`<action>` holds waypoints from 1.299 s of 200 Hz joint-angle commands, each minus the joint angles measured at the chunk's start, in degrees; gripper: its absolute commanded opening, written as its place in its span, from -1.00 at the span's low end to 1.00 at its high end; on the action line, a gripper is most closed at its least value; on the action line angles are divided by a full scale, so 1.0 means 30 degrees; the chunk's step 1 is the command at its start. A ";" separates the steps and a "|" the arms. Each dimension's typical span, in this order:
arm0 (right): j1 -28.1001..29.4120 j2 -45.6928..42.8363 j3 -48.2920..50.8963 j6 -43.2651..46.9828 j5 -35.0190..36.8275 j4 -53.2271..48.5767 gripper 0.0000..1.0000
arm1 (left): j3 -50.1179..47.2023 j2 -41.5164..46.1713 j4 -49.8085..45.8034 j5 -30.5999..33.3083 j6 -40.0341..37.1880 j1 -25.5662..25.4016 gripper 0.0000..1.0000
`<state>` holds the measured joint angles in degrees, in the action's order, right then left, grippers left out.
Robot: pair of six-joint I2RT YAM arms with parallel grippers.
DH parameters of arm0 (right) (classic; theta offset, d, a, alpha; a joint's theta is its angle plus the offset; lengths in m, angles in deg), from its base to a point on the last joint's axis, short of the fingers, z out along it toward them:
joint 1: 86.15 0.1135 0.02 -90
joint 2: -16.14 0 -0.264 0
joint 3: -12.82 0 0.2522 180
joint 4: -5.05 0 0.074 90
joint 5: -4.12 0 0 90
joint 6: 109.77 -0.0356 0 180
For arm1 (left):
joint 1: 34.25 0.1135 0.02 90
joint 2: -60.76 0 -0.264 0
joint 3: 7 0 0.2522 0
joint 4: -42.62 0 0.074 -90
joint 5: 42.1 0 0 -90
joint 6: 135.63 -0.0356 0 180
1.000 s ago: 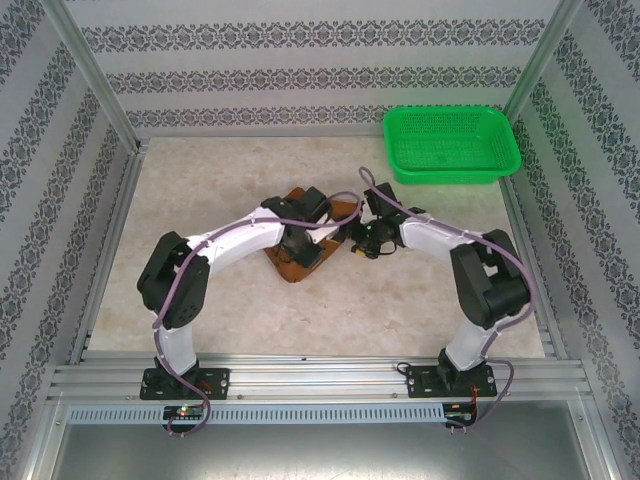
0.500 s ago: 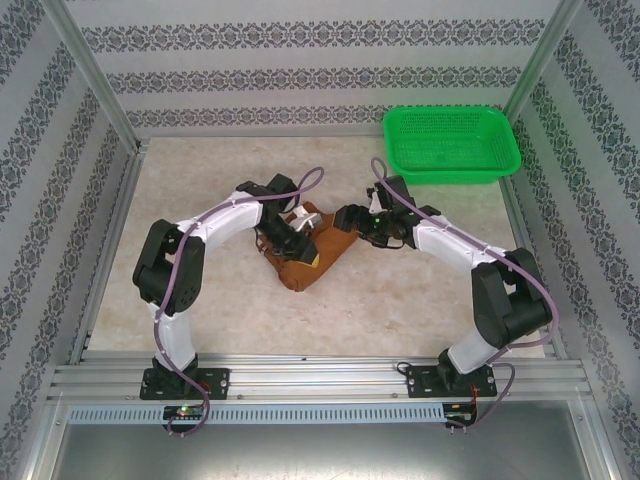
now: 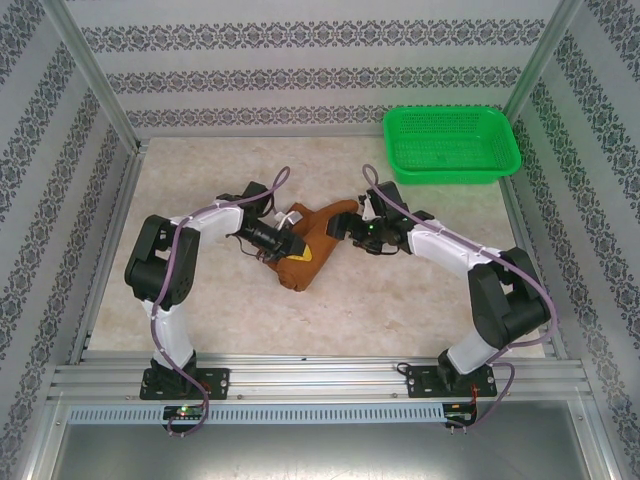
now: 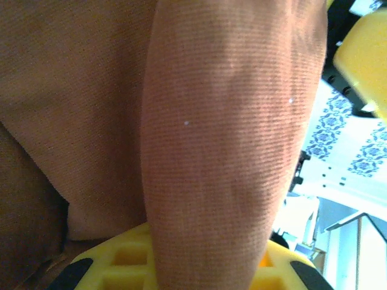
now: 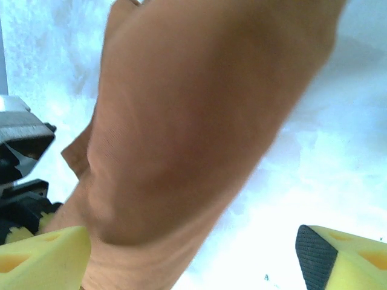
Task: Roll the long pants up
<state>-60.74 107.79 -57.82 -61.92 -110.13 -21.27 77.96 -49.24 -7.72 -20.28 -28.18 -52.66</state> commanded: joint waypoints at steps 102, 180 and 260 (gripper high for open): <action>0.1183 0.7679 -0.4246 -0.0708 -0.1043 0.3772 0.69 | -0.0152 0.0113 -0.0719 -0.3185 -0.1455 0.0032 -0.94; -0.0369 0.6252 -0.0649 -0.1789 -0.0160 0.5616 -1.00 | 0.1329 0.2261 -0.4113 0.9825 -0.3362 -0.0635 -0.57; 0.0423 0.0547 0.3807 -0.2740 0.2512 0.2504 -1.00 | -0.2906 0.7028 0.2172 3.2506 -0.5865 -1.2308 1.00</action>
<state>-61.13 111.27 -48.36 -69.25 -109.59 -6.06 72.54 -26.13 -6.39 52.22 -39.11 -80.51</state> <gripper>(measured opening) 0.140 0.995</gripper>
